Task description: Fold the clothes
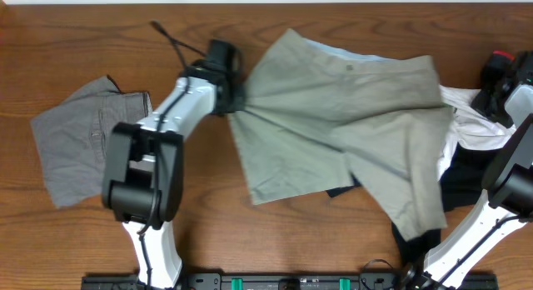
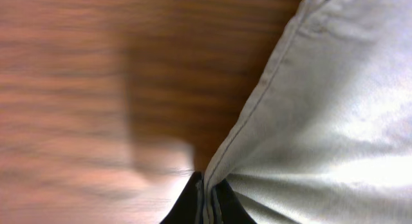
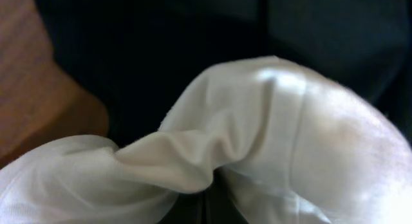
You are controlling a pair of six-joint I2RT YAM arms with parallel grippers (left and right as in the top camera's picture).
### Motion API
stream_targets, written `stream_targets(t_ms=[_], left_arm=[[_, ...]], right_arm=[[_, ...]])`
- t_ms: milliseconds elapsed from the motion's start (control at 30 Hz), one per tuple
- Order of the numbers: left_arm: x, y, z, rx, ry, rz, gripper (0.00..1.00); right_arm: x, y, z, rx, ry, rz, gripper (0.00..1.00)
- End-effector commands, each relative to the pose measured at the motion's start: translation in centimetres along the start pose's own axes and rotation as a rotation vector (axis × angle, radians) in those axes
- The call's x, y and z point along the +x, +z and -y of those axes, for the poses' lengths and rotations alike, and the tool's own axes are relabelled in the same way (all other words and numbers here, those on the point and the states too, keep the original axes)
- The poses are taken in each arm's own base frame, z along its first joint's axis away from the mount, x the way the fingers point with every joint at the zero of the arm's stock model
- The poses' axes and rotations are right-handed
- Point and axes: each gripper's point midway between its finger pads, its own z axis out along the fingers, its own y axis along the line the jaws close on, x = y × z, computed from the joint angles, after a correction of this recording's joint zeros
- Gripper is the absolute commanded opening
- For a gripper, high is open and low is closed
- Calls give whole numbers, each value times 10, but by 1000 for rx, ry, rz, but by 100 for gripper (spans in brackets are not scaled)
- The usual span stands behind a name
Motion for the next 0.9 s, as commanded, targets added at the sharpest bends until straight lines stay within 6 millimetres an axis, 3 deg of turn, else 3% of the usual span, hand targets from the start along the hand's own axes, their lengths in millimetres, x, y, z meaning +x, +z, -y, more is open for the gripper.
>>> stream_targets(t_ms=[0,300,433,533,633,767,867], left_arm=[[0,-5,-35,-110,-25,-3,6],[1,-10,-66,-259,-98,8,6],[2,-15,-82,-282,-228,15,6],[-3,-24,-89,-279,-255,35,7],[-13,-42,-88,-266,-227,80,16],[-29,-80,-83,-240,-213,173,46],[-36,-107,-80,-219,-217,231,63]], right_arm=[[18,15,-6,-19,-66,-41,1],[9,17,14,-25,9,-26,1],[3,1,-4,-241,49,-55,5],[-8,-37,-28,-468,69,-46,15],[-23,-85,-42,-591,57,-1,18],[-42,-152,-47,-624,55,92,22],[-38,-180,-34,-547,131,85,24]])
